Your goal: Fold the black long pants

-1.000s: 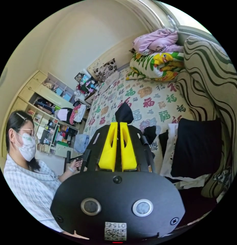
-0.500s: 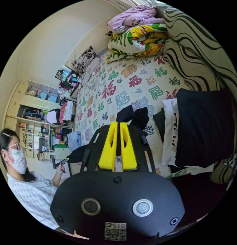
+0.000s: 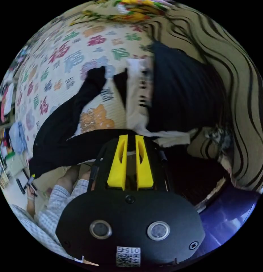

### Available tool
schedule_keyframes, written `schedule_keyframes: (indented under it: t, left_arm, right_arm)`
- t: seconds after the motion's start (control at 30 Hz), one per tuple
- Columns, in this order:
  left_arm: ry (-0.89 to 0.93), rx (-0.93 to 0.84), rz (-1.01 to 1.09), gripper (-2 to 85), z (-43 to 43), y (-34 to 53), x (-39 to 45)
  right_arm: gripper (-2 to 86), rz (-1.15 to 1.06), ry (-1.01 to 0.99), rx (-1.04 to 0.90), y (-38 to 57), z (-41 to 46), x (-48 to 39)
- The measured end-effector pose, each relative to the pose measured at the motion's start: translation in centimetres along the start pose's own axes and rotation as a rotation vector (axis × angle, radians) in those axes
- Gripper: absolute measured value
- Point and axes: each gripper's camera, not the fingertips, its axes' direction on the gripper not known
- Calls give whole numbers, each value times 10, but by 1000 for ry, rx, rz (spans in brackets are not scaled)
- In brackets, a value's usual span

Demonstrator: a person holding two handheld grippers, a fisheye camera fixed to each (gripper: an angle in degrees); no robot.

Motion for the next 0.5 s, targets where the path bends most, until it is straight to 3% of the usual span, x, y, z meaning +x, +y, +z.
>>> schedule_keyframes:
  t: [0.13,0.2,0.3,0.43,0.5]
  left_arm:
    - [-144,-126,142,35,14,-6,4]
    - [-146,-129,92,50,15,-7,-11]
    - [-115,-68,-25,61,5,-5,-43]
    - [-50,32,-118,64,-13,-4,-86]
    - [-9,92,-181,66,-19,-6,-107]
  right_arm:
    - [89,-456,-227,-43,-47,17,-142]
    - [99,-764,-401,-132,-65,38,-251]
    - [107,-1043,-456,-211,-68,63,-372]
    - [83,-1206,-388,-318,-63,101,-470]
    - [14,-1193,-339,-472,-58,124,-495]
